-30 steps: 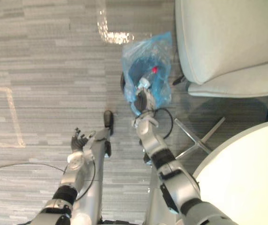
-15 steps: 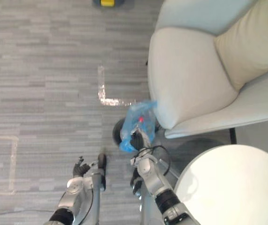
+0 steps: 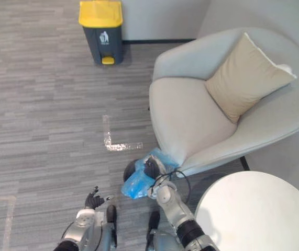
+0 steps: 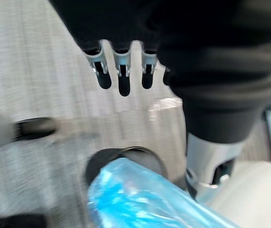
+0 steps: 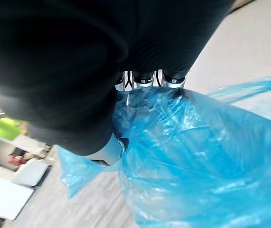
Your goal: Gather rubbish on tea table into small bin, then transfer packed bag to large trash can.
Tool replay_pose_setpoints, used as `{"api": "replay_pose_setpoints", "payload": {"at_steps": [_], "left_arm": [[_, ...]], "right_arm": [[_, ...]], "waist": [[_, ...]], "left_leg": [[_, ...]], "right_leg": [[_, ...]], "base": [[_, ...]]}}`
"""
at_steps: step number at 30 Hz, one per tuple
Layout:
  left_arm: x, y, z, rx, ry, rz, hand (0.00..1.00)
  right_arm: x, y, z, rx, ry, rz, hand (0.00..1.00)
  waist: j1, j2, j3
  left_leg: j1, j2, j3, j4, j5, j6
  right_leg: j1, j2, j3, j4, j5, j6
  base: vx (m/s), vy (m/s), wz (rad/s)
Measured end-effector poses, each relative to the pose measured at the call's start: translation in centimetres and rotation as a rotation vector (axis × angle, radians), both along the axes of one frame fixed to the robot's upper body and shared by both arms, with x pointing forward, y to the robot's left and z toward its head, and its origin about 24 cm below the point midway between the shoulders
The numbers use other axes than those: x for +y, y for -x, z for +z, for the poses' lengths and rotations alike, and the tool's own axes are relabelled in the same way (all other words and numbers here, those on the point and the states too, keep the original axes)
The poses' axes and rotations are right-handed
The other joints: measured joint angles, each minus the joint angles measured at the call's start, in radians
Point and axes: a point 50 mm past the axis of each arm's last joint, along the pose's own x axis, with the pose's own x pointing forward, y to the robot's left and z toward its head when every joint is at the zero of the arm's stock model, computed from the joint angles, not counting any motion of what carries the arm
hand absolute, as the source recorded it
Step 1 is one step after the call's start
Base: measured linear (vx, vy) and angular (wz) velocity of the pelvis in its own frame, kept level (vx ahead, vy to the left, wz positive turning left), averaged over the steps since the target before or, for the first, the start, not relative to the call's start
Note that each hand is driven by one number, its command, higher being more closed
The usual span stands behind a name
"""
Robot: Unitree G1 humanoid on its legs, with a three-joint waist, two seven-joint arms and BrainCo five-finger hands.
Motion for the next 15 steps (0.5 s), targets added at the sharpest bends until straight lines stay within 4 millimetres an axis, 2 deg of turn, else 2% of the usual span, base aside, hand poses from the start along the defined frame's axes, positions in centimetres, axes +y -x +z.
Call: {"api": "replay_pose_setpoints", "payload": {"at_steps": [3, 9, 13, 15], "left_arm": [[-0.2, -0.9, 1.9, -0.100, -0.011, -0.054, 0.00], [-0.9, -1.4, 5.1, -0.254, -0.040, -0.186, 0.00], [-0.9, -1.5, 6.6, -0.327, -0.098, -0.255, 0.00], [-0.8, -1.7, 7.6, -0.372, -0.160, -0.307, 0.00]], "right_arm": [[-0.4, -0.2, 2.3, -0.084, -0.025, 0.058, 1.00], [-1.4, 0.0, 5.3, -0.173, -0.023, 0.163, 1.00], [-1.2, 0.1, 7.4, -0.230, -0.048, 0.248, 1.00], [-0.9, -0.6, 8.9, -0.265, -0.062, 0.289, 1.00]], "waist": [[-0.001, 0.007, -0.013], [-0.015, 0.009, -0.048], [-0.026, 0.006, -0.063], [-0.032, 0.006, -0.073]], "left_leg": [[0.039, -0.012, 0.021, -0.049, 0.020, 0.009], [0.104, -0.031, 0.026, -0.128, 0.031, 0.008], [0.117, -0.035, 0.043, -0.131, 0.033, 0.007], [0.121, -0.035, 0.058, -0.131, 0.036, 0.012]], "right_leg": [[0.008, -0.006, 0.028, -0.023, 0.019, 0.005], [0.038, -0.014, 0.064, -0.059, 0.038, 0.022], [0.043, -0.014, 0.086, -0.080, 0.059, 0.018], [0.045, -0.012, 0.104, -0.095, 0.075, 0.018]], "base": [[-0.07, 0.064, -0.22], [-0.02, 0.055, -0.19], [0.04, 0.029, -0.15], [0.05, 0.008, -0.21]]}}
